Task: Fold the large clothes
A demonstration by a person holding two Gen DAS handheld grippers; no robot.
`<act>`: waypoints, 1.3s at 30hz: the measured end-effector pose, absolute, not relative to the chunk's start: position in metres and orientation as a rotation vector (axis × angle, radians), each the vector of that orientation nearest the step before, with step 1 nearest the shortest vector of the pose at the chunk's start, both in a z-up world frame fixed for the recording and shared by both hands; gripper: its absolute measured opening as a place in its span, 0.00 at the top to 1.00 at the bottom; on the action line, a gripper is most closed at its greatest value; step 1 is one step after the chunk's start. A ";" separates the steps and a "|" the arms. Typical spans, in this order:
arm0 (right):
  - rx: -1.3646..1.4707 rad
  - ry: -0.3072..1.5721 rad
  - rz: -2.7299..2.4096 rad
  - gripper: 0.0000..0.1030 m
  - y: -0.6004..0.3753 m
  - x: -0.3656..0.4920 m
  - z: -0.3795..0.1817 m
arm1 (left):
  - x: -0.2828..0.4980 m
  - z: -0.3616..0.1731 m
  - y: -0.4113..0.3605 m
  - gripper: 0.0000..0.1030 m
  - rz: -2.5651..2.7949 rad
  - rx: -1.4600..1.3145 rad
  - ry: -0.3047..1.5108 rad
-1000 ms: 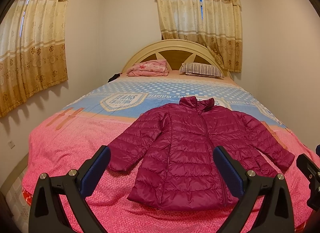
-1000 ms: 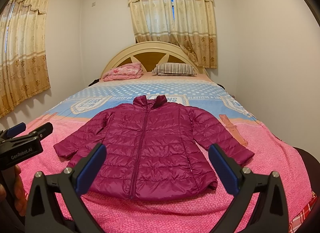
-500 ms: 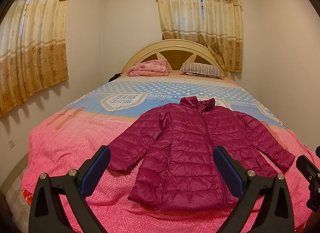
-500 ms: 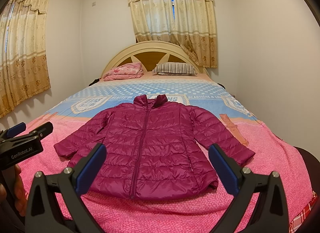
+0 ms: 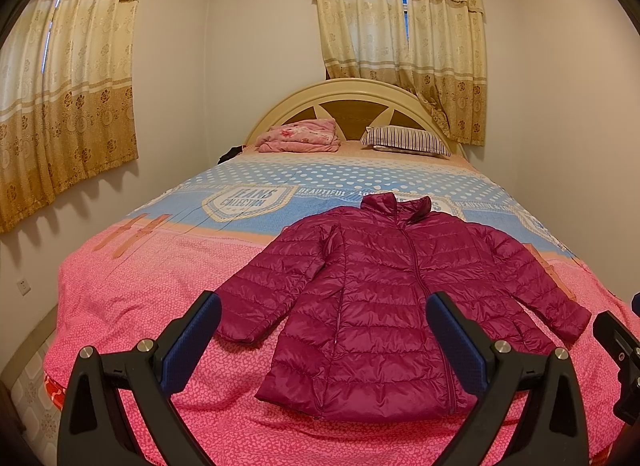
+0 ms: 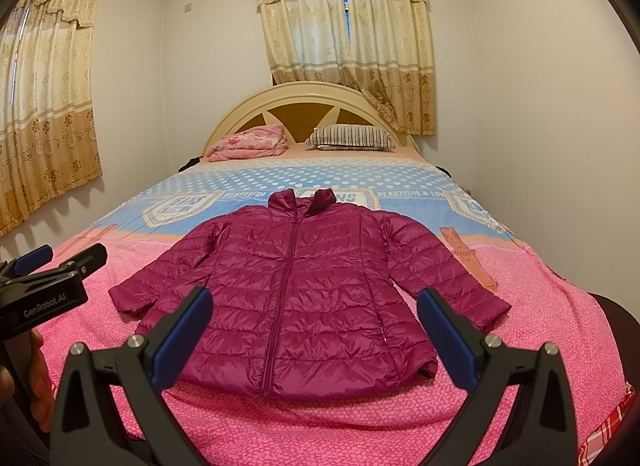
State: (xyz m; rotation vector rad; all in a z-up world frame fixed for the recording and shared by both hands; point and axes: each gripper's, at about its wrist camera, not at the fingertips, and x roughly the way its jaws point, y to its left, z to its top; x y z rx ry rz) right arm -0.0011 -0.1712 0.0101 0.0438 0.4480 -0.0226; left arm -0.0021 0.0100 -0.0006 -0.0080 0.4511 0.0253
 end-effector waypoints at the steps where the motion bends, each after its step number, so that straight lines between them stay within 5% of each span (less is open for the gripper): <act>1: 0.044 0.448 -0.023 0.00 -0.172 -0.001 0.011 | -0.002 -0.001 0.010 0.01 0.026 -0.008 0.451; 19: 0.066 0.481 -0.027 0.00 -0.178 0.012 -0.008 | 0.012 -0.017 0.011 0.01 0.016 -0.014 0.492; 39: 0.358 0.792 -0.387 0.07 -0.380 0.123 -0.119 | 0.174 -0.096 0.018 0.01 0.113 0.118 0.654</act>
